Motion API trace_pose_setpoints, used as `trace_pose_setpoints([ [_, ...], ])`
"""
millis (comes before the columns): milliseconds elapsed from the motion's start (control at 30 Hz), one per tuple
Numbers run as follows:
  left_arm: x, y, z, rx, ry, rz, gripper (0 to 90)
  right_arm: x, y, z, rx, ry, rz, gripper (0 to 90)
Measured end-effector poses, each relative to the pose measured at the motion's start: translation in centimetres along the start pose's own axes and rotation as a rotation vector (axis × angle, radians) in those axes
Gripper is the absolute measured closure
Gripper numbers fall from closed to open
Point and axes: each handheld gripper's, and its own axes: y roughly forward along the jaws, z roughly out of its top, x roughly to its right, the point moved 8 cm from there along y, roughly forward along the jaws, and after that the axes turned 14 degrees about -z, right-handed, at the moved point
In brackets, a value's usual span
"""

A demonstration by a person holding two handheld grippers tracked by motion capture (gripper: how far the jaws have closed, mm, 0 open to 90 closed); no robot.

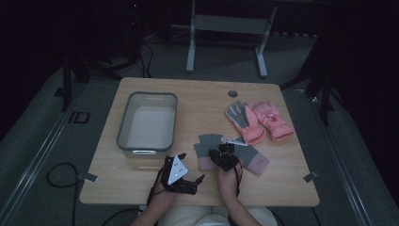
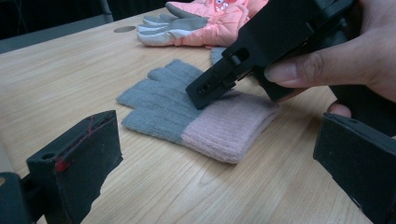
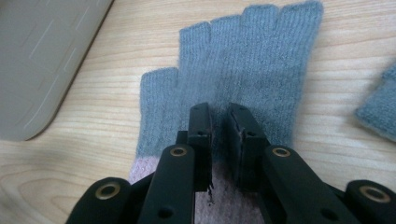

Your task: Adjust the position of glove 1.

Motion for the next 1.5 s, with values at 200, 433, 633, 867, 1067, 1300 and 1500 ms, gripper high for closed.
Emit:
trace_pose_setpoints([
  [200,-0.1,0.0,0.0,0.0,-0.008,-0.006,0.4,-0.2,-0.8,0.5,0.041,-0.067,0.006,69.8],
  [433,0.0,0.0,0.0,-0.005,-0.005,-0.005,0.5,2.3,-3.4,4.3,0.172,-0.348,0.061,73.4],
  [633,0.0,0.0,0.0,-0.004,-0.005,-0.007,0.5,6.1,-4.1,5.6,0.158,-0.529,0.137,73.6],
  [867,-0.2,0.0,0.0,0.003,-0.02,-0.006,0.5,11.1,-3.1,4.8,0.076,-0.652,0.145,70.2],
  [1067,0.0,0.1,0.0,-0.008,-0.005,0.002,0.5,13.4,-2.2,3.5,0.015,-0.695,0.177,62.8],
  [1300,0.0,0.1,0.0,-0.009,-0.005,0.003,0.5,13.9,-1.1,2.9,-0.029,-0.742,0.198,57.6],
  [1500,-0.1,0.1,0.0,-0.007,-0.008,0.004,0.4,13.7,-1.1,2.7,-0.016,-0.778,0.195,73.5],
])
